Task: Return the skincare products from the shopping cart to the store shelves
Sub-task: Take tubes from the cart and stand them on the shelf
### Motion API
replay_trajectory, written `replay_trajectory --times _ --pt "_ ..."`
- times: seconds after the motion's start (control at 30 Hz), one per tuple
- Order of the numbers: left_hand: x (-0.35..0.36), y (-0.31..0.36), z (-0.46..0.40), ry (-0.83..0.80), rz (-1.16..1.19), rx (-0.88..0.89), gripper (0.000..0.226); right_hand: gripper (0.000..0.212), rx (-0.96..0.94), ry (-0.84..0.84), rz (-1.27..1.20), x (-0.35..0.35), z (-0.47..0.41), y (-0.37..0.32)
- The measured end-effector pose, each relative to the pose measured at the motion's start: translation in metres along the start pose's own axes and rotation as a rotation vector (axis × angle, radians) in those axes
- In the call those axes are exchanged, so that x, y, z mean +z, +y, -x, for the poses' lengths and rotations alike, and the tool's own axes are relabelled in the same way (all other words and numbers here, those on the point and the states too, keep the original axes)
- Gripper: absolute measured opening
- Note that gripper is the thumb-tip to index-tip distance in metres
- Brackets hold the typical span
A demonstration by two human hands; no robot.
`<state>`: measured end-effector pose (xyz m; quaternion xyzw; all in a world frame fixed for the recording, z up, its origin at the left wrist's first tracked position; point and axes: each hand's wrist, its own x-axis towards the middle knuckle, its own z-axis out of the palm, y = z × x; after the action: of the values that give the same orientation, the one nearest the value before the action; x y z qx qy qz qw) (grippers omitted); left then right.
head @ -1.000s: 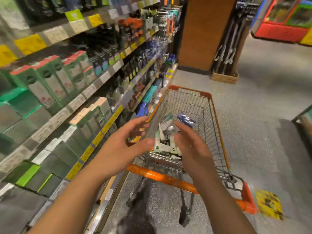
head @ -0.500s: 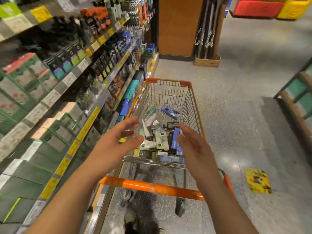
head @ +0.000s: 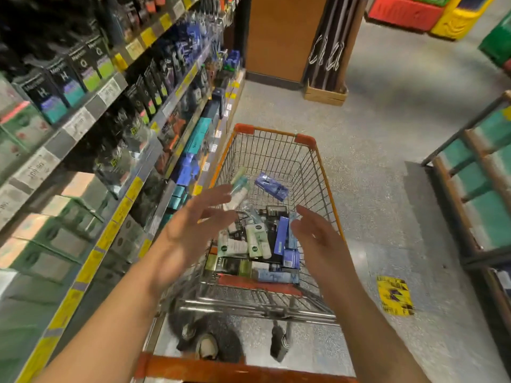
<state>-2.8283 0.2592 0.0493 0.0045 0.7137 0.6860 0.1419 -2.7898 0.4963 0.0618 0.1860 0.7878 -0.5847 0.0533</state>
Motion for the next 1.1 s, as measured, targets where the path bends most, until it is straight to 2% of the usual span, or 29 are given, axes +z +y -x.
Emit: replay_trajectory --times 0.2,0.33,0.4,0.47,0.57,0.77,0.9,1.1 --pt "-0.008 -0.005 -0.045 -0.009 0.115 -0.101 0.049 0.026 0.059 -0.042 -0.007 0.022 -0.041 -0.001" --pt "0.001 -0.014 -0.075 0.001 0.116 -0.145 0.076 0.033 0.082 -0.087 0.006 0.028 -0.073 0.006" --pt "0.011 -0.023 -0.098 0.044 0.109 -0.224 0.082 0.035 0.105 -0.111 0.018 0.032 -0.099 0.016" --pt "0.022 -0.034 -0.123 0.066 0.104 -0.315 0.069 0.036 0.150 -0.116 0.017 0.038 -0.128 0.026" --pt "0.036 -0.060 -0.163 0.142 0.102 -0.468 0.032 0.027 0.239 -0.129 -0.005 0.049 -0.178 0.045" --pt "0.046 -0.115 -0.214 0.238 0.162 -0.552 0.034 0.004 0.383 -0.191 -0.125 0.078 -0.272 0.098" --pt "0.052 -0.153 -0.255 0.320 0.262 -0.638 0.051 0.015 0.422 -0.231 -0.153 0.112 -0.328 0.146" --pt "0.053 -0.215 -0.289 0.429 0.409 -0.775 0.053 0.041 0.506 -0.323 -0.156 0.168 -0.398 0.216"
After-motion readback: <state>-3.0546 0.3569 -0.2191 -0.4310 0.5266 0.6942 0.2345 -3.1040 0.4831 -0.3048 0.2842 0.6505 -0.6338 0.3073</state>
